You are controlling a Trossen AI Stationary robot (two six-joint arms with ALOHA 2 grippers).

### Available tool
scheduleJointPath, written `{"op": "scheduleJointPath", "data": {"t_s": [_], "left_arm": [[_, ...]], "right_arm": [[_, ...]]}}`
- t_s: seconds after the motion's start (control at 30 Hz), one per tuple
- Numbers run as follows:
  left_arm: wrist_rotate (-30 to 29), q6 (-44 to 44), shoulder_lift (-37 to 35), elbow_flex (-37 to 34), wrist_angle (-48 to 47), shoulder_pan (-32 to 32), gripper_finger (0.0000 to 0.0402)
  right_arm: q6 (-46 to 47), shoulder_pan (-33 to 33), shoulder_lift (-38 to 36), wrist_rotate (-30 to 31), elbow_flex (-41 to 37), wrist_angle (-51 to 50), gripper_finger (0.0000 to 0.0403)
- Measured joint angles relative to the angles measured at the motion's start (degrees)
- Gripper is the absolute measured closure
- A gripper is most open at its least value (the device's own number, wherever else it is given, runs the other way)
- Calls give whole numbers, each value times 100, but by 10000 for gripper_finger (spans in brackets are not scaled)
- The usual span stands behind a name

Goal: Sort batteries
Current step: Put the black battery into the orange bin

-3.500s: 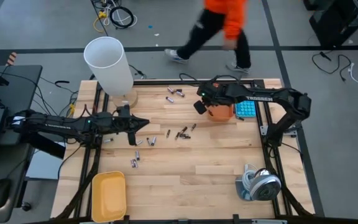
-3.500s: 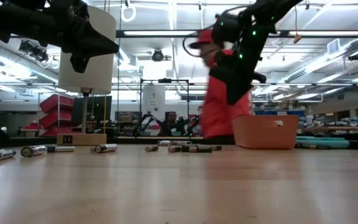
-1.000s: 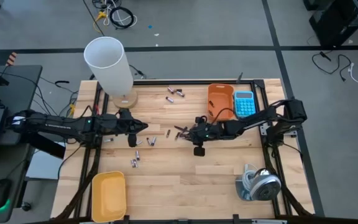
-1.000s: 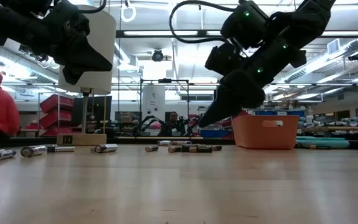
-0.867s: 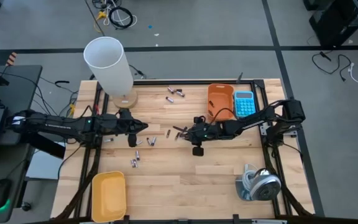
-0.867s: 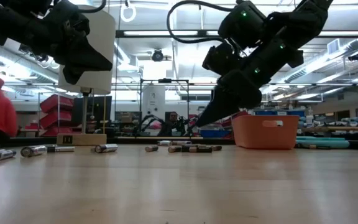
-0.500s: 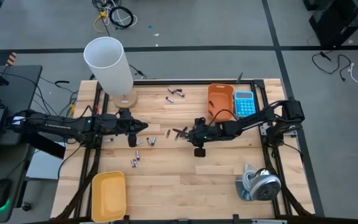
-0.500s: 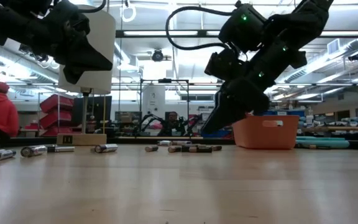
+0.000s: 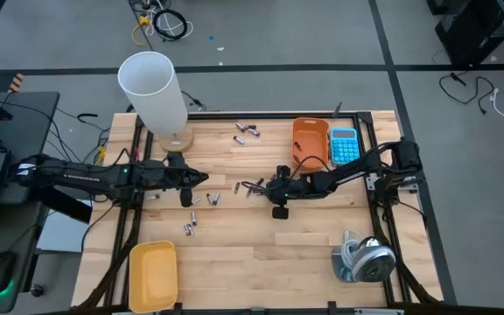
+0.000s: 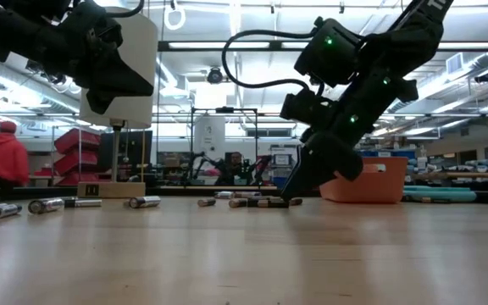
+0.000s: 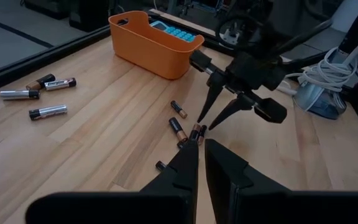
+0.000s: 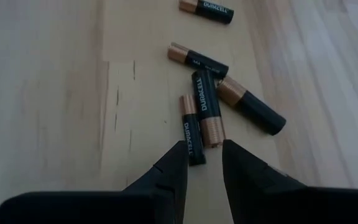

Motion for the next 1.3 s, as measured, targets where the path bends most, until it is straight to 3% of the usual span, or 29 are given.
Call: {"op": "scheduleJointPath", "data": {"t_s": [0.93, 1.3], "left_arm": [[-2, -2, 2, 0, 35, 0, 371], [-2, -2, 2, 0, 30, 0, 371]], "right_arm": [[560, 70, 417, -61, 11, 183, 318], [445, 37, 428, -155, 13, 214, 391]]}}
